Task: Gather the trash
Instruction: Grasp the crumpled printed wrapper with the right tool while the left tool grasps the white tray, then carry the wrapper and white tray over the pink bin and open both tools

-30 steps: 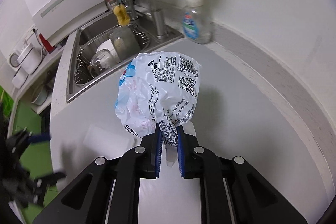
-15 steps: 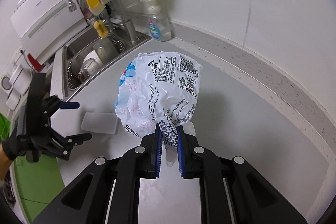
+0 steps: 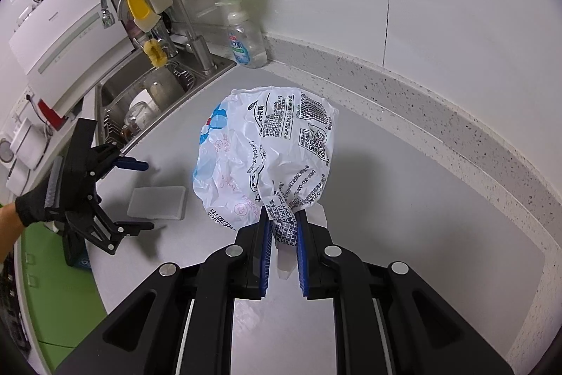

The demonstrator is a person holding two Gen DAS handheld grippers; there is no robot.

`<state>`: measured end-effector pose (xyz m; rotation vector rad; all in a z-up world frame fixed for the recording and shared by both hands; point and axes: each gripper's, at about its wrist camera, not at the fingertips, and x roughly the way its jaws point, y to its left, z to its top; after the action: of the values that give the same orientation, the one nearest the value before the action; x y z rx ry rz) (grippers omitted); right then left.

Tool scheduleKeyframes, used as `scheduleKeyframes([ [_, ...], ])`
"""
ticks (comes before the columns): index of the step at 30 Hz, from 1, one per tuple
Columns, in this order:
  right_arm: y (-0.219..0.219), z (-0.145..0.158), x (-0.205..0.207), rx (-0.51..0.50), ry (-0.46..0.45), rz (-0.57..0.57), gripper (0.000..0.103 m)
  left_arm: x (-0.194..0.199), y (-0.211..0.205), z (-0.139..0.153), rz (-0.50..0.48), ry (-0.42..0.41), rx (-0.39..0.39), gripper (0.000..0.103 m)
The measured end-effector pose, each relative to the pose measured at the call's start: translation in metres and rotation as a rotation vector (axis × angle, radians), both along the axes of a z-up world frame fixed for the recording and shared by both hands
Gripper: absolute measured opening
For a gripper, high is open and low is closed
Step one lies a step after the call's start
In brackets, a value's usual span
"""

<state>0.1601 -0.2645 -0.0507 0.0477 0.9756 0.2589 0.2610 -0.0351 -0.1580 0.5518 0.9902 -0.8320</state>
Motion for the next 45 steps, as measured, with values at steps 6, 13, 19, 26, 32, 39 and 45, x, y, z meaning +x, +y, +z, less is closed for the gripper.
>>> scheduleKeyframes([
  [6,-0.002,-0.001,0.0,0.008,0.007,0.002,0.013,0.001,0.001,-0.001,-0.028,0.022,-0.01,0.061],
  [13,0.003,-0.002,0.003,0.023,0.005,0.019,0.013,-0.007,-0.004,0.004,0.035,0.058,0.009,0.054],
  [19,0.011,0.0,0.001,0.027,0.0,0.036,0.013,-0.015,-0.007,0.006,0.141,0.072,0.034,0.051],
  [26,0.027,0.007,-0.009,0.031,-0.008,0.064,0.013,-0.038,0.006,0.024,0.286,0.062,0.013,0.051],
  [32,0.06,0.015,-0.028,0.028,-0.024,0.127,0.013,-0.088,0.042,0.055,0.441,0.042,-0.037,0.051],
  [39,0.126,0.016,-0.066,0.039,-0.016,0.26,0.012,-0.163,0.098,0.078,0.619,0.022,-0.075,0.051],
  [45,0.2,0.008,-0.105,0.056,0.006,0.407,0.013,-0.236,0.156,0.075,0.8,0.004,-0.088,0.051],
])
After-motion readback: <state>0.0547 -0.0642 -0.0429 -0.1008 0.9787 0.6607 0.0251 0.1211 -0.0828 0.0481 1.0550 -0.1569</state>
